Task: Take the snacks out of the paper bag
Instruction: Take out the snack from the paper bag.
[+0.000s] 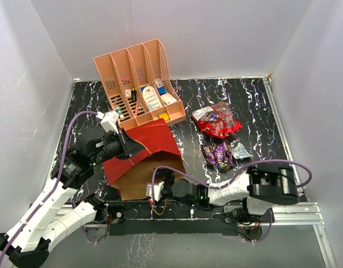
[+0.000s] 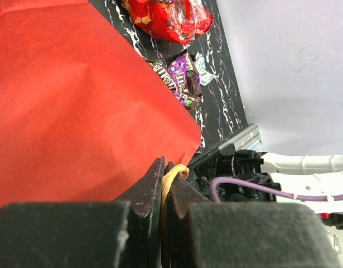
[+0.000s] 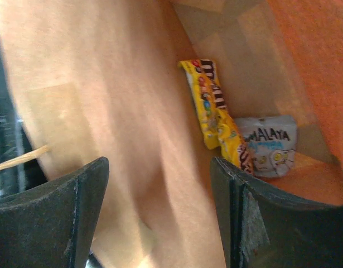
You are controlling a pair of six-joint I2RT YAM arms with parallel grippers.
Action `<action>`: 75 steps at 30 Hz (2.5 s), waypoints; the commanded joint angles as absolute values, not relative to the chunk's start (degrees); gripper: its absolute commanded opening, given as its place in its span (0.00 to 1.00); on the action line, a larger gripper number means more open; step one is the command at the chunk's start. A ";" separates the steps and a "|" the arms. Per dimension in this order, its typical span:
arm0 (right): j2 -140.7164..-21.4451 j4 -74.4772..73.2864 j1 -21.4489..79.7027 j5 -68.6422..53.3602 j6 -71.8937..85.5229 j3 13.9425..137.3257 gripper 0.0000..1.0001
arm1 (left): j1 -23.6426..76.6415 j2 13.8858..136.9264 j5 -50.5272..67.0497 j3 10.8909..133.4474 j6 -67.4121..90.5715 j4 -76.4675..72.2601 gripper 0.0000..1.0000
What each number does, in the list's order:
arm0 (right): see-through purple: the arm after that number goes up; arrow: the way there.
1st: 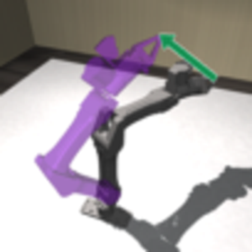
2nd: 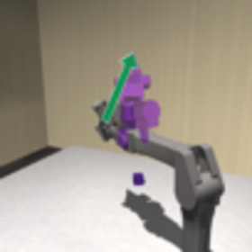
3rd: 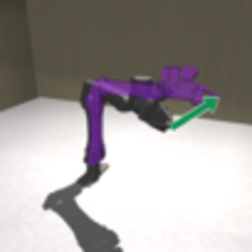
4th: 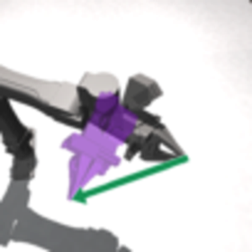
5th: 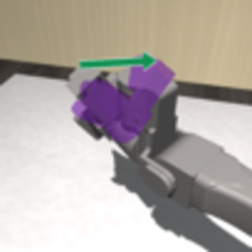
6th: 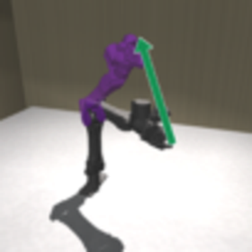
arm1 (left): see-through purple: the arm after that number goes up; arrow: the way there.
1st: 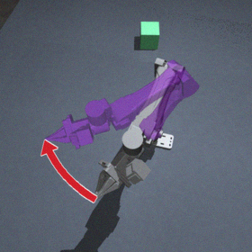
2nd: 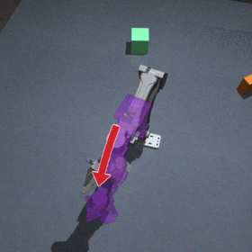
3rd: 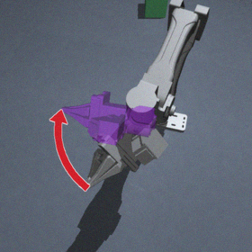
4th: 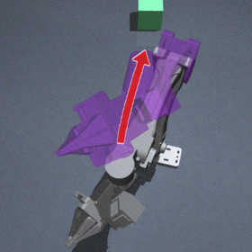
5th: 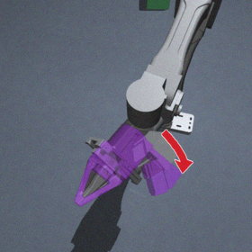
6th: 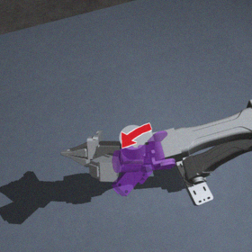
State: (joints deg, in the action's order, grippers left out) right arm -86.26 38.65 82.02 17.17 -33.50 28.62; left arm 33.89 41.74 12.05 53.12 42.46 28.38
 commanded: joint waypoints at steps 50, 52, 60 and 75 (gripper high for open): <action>-110.74 62.00 68.65 18.04 -45.98 40.66 0.12 | 33.66 42.00 15.56 52.62 43.79 25.11 0.00; -108.12 62.05 70.32 19.06 -45.25 38.26 0.10 | 33.71 42.10 15.39 52.73 43.70 25.35 0.00; -91.02 59.31 77.98 17.09 -39.11 26.76 0.07 | 33.67 41.76 14.49 53.17 43.77 26.54 0.00; -45.28 19.25 79.01 -0.38 -6.14 30.85 0.07 | 33.68 41.89 13.66 52.74 43.51 27.37 0.00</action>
